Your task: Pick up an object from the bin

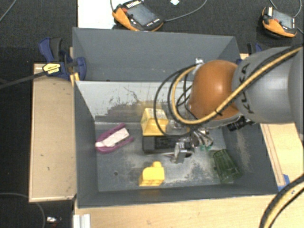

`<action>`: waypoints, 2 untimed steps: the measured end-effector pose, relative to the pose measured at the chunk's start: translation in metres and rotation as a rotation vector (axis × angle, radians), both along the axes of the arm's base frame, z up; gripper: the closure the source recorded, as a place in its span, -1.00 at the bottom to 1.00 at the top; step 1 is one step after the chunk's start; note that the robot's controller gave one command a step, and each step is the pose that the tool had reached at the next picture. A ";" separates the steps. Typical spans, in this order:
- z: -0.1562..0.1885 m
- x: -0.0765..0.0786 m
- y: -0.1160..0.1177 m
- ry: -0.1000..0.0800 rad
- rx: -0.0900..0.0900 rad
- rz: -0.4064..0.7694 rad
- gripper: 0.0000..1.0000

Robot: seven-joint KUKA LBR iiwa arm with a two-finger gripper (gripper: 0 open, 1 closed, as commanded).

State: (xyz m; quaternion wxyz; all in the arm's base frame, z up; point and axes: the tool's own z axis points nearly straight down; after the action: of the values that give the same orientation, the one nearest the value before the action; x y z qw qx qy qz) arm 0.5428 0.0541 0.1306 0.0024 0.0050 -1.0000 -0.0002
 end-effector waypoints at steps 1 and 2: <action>0.005 0.002 0.000 -0.007 0.001 -0.003 -1.00; -0.057 0.020 -0.006 0.039 -0.007 -0.124 -1.00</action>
Offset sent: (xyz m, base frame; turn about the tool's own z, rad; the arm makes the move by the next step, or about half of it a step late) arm 0.0268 -0.0031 -0.0606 0.1225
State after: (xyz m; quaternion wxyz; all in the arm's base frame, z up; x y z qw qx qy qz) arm 0.5631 0.0480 0.0732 0.0220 -0.0568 -0.9981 0.0031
